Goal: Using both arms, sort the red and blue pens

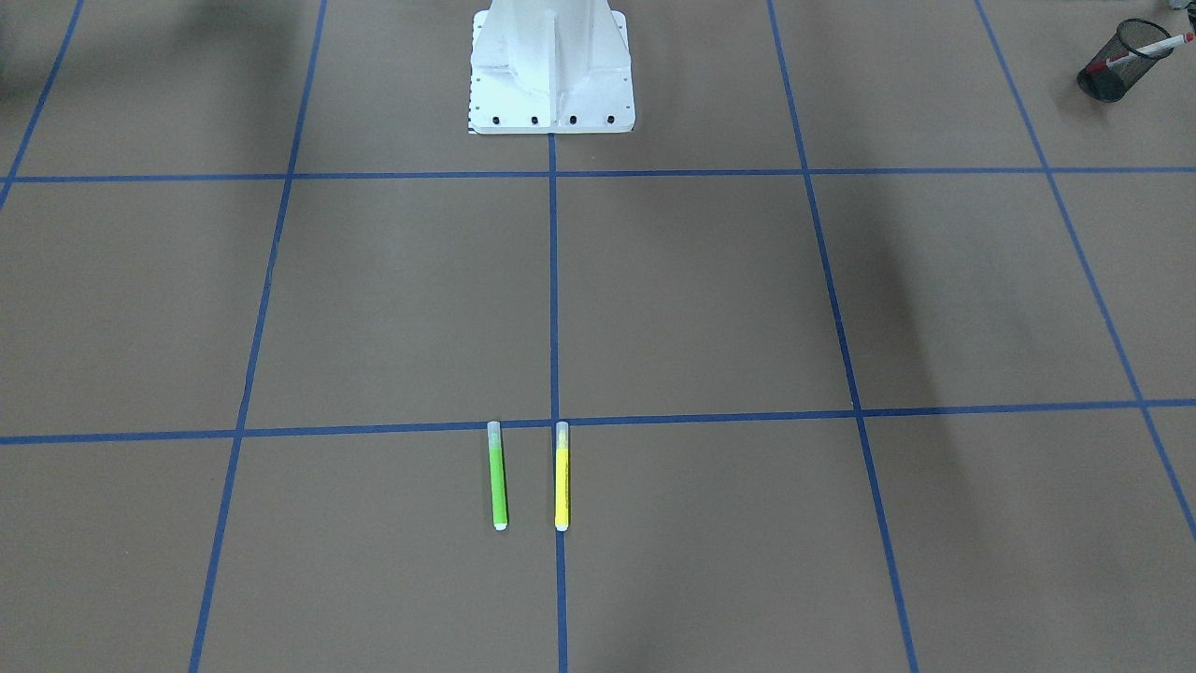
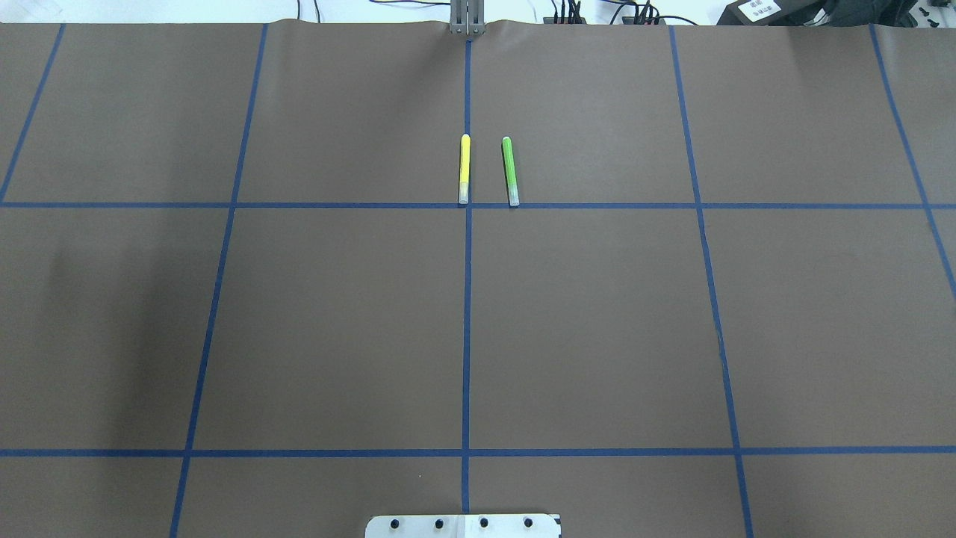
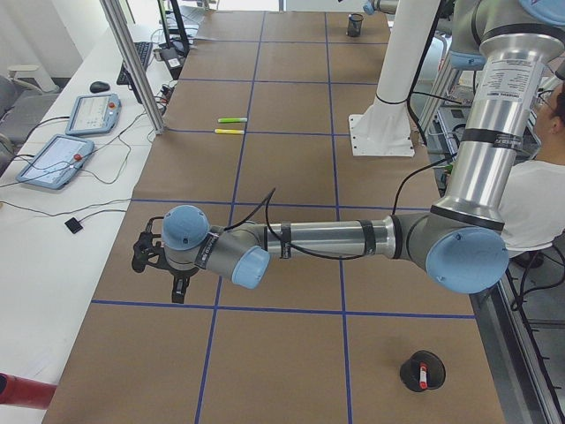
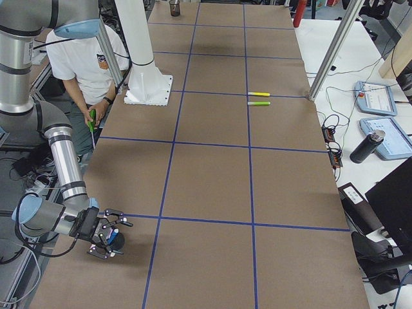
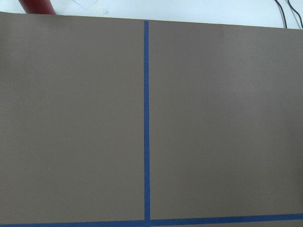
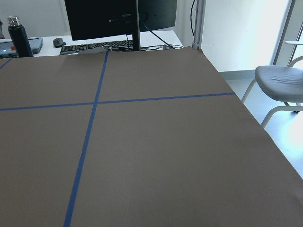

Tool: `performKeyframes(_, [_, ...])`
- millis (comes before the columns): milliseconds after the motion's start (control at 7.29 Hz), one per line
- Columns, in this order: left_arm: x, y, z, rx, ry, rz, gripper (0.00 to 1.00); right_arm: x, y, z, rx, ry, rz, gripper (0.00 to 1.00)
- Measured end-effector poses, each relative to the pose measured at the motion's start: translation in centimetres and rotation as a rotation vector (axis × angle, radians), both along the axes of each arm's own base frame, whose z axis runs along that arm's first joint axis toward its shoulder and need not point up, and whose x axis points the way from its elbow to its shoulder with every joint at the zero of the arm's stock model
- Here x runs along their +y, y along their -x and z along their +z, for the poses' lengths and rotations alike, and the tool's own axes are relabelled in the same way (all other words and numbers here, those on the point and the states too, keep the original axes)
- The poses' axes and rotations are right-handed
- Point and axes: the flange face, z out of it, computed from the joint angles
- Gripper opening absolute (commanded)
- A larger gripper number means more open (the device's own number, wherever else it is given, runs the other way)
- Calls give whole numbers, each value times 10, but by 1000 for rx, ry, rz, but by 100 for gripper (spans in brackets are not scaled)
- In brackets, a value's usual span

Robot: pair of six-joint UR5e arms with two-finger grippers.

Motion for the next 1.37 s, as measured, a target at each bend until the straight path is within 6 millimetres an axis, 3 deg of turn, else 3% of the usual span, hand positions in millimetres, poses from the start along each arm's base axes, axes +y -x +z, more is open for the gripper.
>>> performKeyframes(274, [-4,-2,-4,2,-1,-1,100,-107,-52,-12,-41,53,-140,100])
performKeyframes(412, [-7,-6,-6,0,-6,7,100,-172,-61,-25,-54,79,-236,100])
performKeyframes(549, [-12,-13,-9,-13,-14,20,100,-247,-56,-46,-54,109,-333,100])
performKeyframes(823, [-21,-32,-12,-68,-33,39,100,-387,-12,-101,-35,171,-502,100])
performKeyframes(960, [-27,-49,-14,-95,-41,57,100,-437,19,-129,-26,196,-571,100])
performKeyframes(1097, [-32,-65,-13,-116,-57,92,100,-474,53,-151,-8,224,-629,100])
performKeyframes(1372, [-39,-78,7,-149,-90,181,100,-522,117,-185,36,284,-718,100])
